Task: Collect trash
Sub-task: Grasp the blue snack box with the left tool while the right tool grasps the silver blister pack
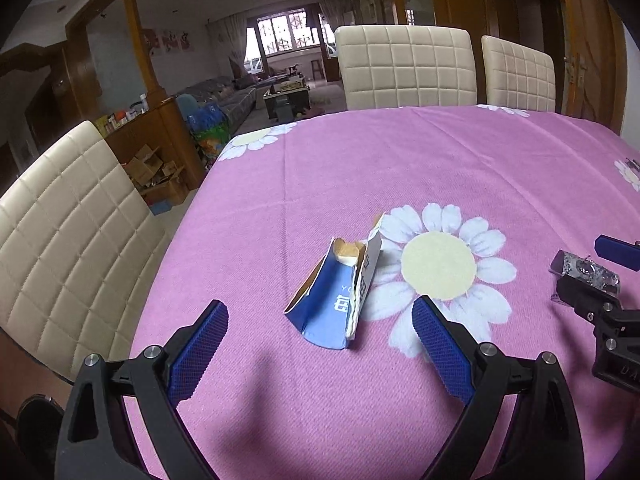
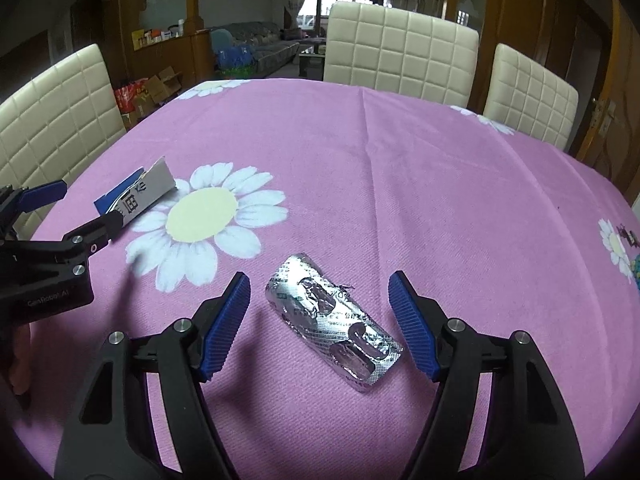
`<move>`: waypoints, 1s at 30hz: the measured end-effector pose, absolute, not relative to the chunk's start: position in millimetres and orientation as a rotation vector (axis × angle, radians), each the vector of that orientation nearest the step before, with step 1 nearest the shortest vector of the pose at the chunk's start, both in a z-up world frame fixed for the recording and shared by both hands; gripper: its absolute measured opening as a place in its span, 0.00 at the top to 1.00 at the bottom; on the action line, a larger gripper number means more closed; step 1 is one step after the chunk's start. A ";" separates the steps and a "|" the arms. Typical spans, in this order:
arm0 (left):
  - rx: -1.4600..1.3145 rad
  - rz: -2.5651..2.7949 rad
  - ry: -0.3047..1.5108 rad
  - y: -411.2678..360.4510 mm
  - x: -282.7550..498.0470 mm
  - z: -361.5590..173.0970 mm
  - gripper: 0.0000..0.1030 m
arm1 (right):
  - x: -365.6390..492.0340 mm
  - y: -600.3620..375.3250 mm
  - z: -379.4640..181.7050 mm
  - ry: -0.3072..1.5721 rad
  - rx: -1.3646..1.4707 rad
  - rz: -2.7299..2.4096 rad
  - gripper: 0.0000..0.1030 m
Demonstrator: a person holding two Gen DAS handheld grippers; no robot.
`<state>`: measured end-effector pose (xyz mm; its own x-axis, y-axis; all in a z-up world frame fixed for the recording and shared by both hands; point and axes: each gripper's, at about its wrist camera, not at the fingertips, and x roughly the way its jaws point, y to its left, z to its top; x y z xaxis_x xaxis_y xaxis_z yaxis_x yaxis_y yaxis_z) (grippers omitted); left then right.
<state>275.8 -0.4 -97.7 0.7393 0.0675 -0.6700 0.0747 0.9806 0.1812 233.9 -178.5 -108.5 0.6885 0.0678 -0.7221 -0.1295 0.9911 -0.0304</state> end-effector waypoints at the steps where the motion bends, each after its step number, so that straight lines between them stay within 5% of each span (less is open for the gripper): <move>1: 0.209 0.004 0.748 -0.7 278.2 -98.9 0.12 | 236.2 -180.9 -110.6 0.821 -0.067 0.109 0.31; 7: 0.191 -0.004 0.802 1.3 291.8 -105.6 0.21 | 246.5 -191.2 -121.2 0.899 0.012 0.113 0.32; 10: 0.187 -0.008 0.832 1.4 297.0 -109.5 0.36 | 245.3 -187.3 -120.7 0.896 0.001 0.114 0.35; 12: 0.184 0.003 0.848 3.0 298.8 -112.0 0.57 | 243.5 -184.0 -120.6 0.895 -0.003 0.119 0.36; 16: 0.181 0.010 0.828 4.7 292.0 -109.0 0.67 | 233.7 -167.4 -116.9 0.873 -0.052 0.154 0.38; 30: 0.131 0.040 0.715 36.0 232.5 -73.2 0.68 | 193.1 -116.3 -97.6 0.766 -0.129 0.322 0.37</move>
